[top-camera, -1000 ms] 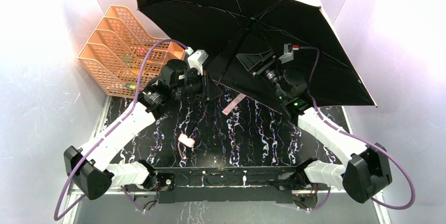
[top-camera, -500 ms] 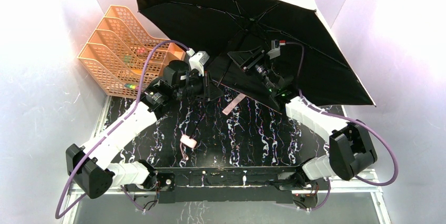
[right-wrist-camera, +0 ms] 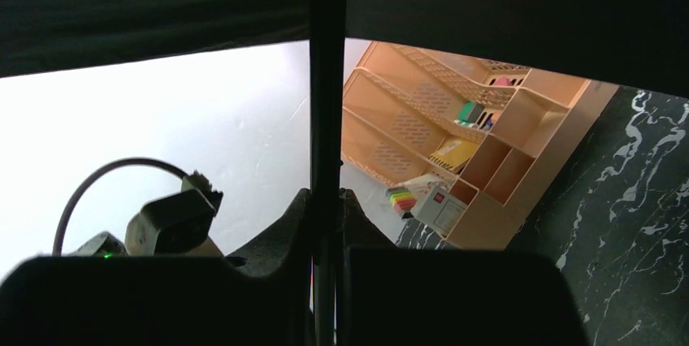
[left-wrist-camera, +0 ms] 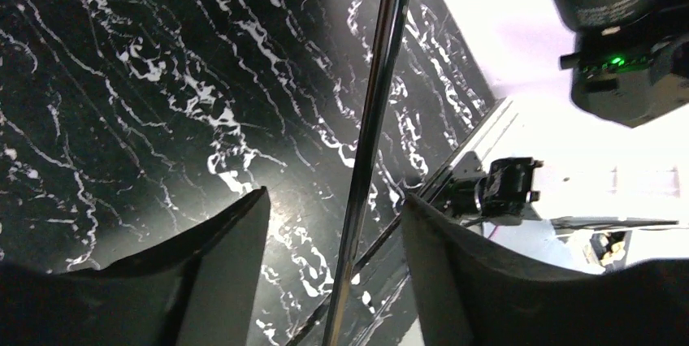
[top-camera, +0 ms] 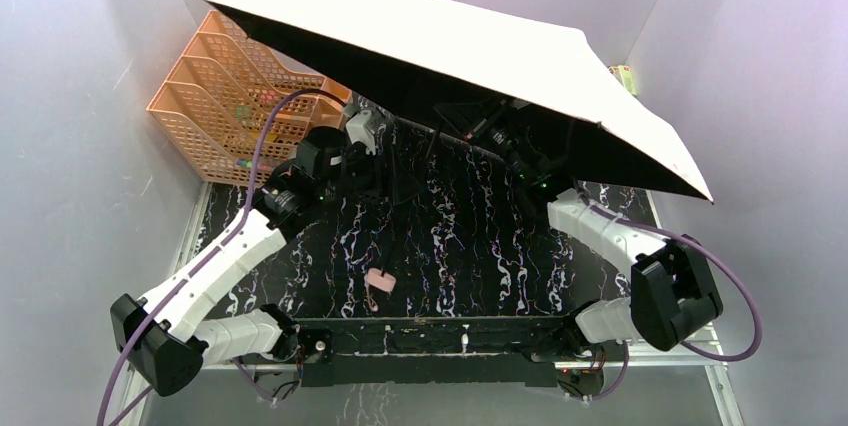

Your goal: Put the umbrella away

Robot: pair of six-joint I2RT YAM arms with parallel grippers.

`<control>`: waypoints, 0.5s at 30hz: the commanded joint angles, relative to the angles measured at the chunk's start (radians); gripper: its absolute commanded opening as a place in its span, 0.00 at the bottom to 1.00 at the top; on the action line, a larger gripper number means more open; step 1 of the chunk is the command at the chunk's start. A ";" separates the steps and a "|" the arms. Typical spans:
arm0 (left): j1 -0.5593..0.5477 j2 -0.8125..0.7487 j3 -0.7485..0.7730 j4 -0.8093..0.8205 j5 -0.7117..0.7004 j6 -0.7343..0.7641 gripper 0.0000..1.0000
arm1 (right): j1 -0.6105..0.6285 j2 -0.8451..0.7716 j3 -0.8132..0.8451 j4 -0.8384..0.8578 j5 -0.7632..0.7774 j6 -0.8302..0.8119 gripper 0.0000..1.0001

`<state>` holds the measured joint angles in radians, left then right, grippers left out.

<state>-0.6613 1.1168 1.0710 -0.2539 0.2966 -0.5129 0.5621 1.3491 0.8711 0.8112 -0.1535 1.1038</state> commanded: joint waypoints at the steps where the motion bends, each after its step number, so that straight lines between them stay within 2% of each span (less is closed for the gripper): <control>1: -0.001 -0.020 0.077 0.047 0.059 -0.014 0.64 | -0.001 -0.076 0.008 0.122 -0.117 0.013 0.00; 4: -0.001 -0.004 0.107 0.105 0.117 -0.031 0.69 | -0.001 -0.089 0.020 0.147 -0.200 0.035 0.00; 8: -0.001 0.029 0.146 0.167 0.169 -0.056 0.70 | -0.001 -0.078 0.026 0.252 -0.298 0.112 0.00; 12: -0.002 0.050 0.160 0.246 0.199 -0.087 0.65 | -0.001 -0.042 0.046 0.394 -0.379 0.220 0.00; 15: -0.003 0.067 0.165 0.322 0.214 -0.105 0.55 | -0.001 -0.022 0.061 0.464 -0.406 0.271 0.00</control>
<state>-0.6613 1.1702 1.1942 -0.0528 0.4530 -0.5850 0.5613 1.3209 0.8677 1.0061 -0.4763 1.2709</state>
